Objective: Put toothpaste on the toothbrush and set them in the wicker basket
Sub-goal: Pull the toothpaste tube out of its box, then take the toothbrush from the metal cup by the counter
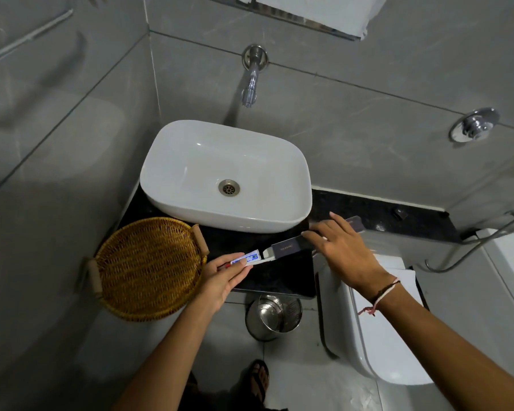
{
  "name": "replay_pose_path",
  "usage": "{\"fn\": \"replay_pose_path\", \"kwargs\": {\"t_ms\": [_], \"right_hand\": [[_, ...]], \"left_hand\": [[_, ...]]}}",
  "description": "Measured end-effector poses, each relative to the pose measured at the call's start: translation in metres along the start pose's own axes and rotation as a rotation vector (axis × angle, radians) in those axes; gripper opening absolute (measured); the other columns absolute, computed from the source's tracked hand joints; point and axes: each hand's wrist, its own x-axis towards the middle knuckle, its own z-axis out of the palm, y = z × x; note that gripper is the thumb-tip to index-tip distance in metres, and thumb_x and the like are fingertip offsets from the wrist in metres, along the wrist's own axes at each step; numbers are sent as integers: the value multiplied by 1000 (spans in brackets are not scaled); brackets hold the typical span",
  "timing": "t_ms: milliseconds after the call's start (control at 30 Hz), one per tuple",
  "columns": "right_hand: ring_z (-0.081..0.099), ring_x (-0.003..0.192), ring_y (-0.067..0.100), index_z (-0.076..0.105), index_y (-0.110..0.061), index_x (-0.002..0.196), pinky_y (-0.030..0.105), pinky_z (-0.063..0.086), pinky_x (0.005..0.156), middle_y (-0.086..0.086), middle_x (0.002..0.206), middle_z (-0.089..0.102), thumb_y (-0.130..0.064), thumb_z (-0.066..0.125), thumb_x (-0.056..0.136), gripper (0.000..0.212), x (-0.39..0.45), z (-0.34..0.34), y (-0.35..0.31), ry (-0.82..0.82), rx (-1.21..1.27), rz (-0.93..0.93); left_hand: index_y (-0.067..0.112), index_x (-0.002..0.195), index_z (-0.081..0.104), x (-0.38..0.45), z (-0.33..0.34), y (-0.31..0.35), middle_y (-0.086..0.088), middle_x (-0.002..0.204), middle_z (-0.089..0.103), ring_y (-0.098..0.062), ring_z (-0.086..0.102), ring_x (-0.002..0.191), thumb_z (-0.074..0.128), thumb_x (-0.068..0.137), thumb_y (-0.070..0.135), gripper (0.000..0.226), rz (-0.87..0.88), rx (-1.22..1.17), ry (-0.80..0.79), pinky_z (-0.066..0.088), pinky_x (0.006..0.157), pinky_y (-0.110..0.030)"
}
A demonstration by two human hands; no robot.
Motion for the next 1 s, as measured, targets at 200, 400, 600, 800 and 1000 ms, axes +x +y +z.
{"fn": "replay_pose_path", "kwargs": {"t_ms": [200,400,600,800,1000], "right_hand": [[59,109,32,55,-19,129,45,49,96,9,121,64,-6,66,84,48,-72,34,11,-119,140,487],[65,93,37,54,-21,112,35,47,62,9,105,70,-27,65,90,25,-153,91,-2,-167,550,988],[70,99,36,62,-19,114,38,55,78,13,106,75,-25,74,80,37,-188,161,-15,-413,885,1202],[70,102,34,65,-11,113,41,58,86,13,109,73,-26,69,84,32,-171,249,-18,-632,995,1072],[70,90,25,64,-14,107,40,60,82,7,99,71,-26,62,92,20,-141,311,-20,-755,980,903]], "left_hand": [[-2,96,72,11,-3,1,-33,110,70,-36,74,98,67,87,-12,15,85,187,20,64,73,-23],[-8,106,69,18,24,-9,-31,107,69,-33,73,94,69,87,-12,20,87,260,34,65,78,-26],[1,96,75,25,62,-28,-15,91,80,-25,78,86,71,85,-13,18,102,346,79,65,74,-23],[14,84,79,52,96,-61,-3,81,83,-16,79,81,71,85,-10,25,207,333,164,63,73,-21],[15,90,82,63,116,-81,-9,91,83,-25,79,94,84,74,6,19,274,343,165,63,80,-27]]}}
